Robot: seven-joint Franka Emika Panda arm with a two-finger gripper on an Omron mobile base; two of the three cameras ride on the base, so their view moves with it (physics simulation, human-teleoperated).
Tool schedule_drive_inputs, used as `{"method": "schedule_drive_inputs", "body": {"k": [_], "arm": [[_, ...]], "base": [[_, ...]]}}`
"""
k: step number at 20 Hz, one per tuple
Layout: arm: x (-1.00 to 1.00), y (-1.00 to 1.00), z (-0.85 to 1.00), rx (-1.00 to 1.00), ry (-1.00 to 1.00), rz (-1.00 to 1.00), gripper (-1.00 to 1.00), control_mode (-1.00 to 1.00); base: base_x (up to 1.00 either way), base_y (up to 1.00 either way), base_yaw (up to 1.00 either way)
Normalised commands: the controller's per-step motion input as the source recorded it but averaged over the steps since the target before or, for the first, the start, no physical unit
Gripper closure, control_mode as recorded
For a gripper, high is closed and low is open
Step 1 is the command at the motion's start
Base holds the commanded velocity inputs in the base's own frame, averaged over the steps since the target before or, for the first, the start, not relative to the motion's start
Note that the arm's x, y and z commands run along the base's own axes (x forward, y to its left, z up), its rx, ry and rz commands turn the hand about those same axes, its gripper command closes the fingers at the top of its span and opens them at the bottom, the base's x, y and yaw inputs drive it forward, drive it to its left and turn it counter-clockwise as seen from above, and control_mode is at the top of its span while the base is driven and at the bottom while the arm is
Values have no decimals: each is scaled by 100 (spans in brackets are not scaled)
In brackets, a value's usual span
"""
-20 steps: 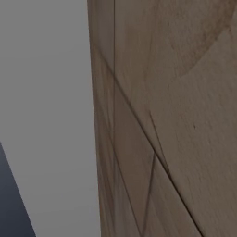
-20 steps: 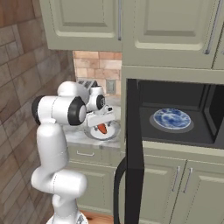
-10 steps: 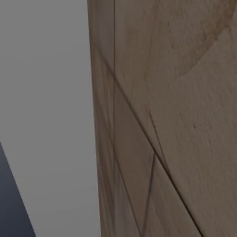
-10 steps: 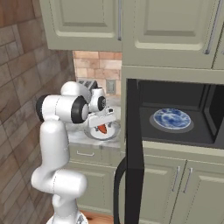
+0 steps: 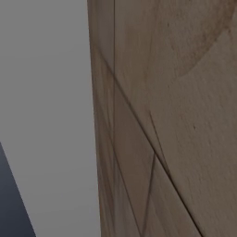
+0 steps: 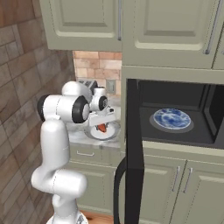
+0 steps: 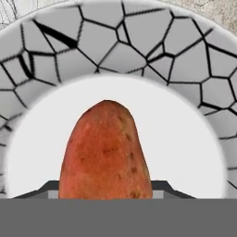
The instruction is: Pick the sweet potato from the counter and place it in the microwave.
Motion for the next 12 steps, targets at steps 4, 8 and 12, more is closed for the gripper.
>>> {"method": "schedule_drive_inputs", "body": {"k": [4,8,12], "arm": [[-51,4,55,10,-9,3,100,-100],[-81,25,80,6,-18,0,100,-100],[-95,60,91,0,-24,0,100,-100]], "base": [[0,0,0],[0,0,0],[0,0,0]]}}
